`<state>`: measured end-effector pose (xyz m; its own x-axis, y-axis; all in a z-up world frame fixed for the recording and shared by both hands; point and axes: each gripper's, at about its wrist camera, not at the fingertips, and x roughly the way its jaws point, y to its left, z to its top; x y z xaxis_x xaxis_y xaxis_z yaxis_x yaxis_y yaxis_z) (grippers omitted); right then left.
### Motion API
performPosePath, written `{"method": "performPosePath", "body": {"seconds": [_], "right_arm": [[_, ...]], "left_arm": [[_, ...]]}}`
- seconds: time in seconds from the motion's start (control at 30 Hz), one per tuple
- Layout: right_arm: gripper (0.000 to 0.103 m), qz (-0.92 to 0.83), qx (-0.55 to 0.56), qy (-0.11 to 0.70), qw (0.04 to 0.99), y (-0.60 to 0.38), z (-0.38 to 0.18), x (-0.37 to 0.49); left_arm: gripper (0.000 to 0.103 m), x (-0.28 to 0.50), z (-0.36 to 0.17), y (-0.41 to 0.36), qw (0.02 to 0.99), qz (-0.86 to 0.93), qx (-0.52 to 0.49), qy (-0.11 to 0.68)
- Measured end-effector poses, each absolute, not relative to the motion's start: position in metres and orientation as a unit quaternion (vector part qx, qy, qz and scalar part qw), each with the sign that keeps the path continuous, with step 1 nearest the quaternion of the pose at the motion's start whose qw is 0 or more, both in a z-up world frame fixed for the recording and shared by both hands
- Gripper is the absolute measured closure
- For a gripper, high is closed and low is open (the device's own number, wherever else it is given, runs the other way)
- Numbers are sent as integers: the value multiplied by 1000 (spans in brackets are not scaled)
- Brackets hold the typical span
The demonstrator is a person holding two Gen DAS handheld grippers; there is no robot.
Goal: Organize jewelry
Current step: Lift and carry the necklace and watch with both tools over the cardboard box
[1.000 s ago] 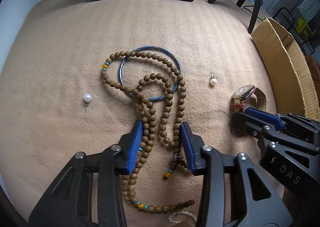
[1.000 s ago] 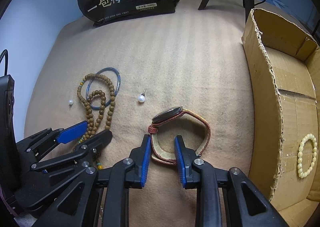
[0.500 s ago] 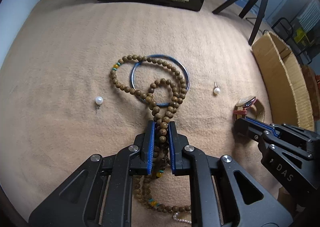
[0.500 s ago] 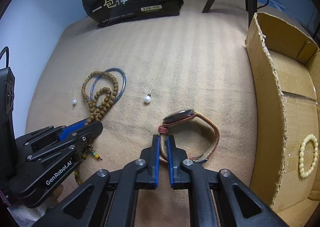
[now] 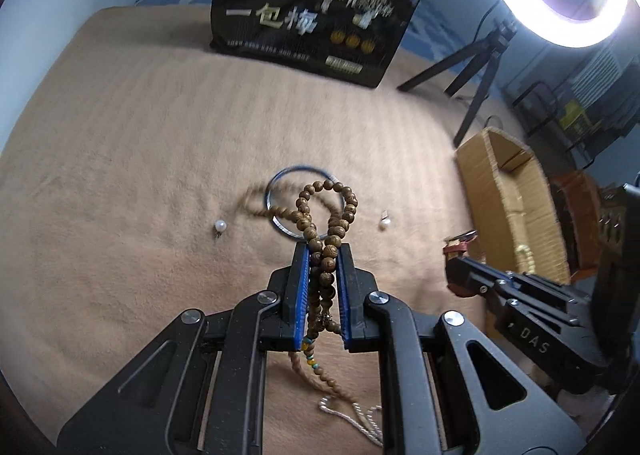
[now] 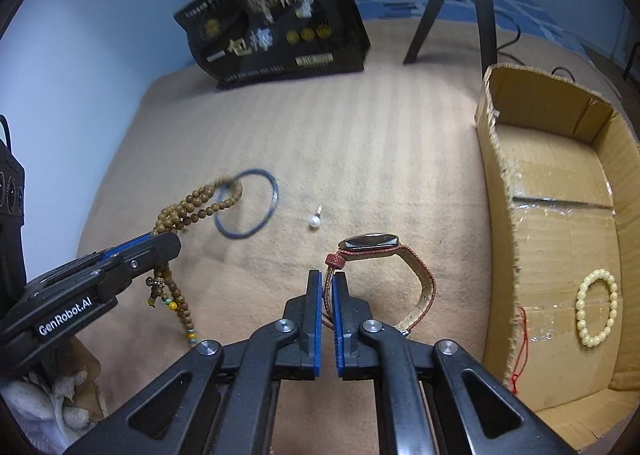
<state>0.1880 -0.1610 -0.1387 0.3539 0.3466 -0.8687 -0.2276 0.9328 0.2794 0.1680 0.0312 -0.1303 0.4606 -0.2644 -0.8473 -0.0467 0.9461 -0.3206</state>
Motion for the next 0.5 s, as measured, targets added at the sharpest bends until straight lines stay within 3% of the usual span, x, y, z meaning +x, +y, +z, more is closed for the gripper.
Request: {"method": "performPosePath", "body": {"seconds": [0.5], "right_arm": [[101, 170, 67, 473, 862, -206, -74, 160]], "left_arm": [[92, 151, -54, 5, 874, -121, -167, 439]]}}
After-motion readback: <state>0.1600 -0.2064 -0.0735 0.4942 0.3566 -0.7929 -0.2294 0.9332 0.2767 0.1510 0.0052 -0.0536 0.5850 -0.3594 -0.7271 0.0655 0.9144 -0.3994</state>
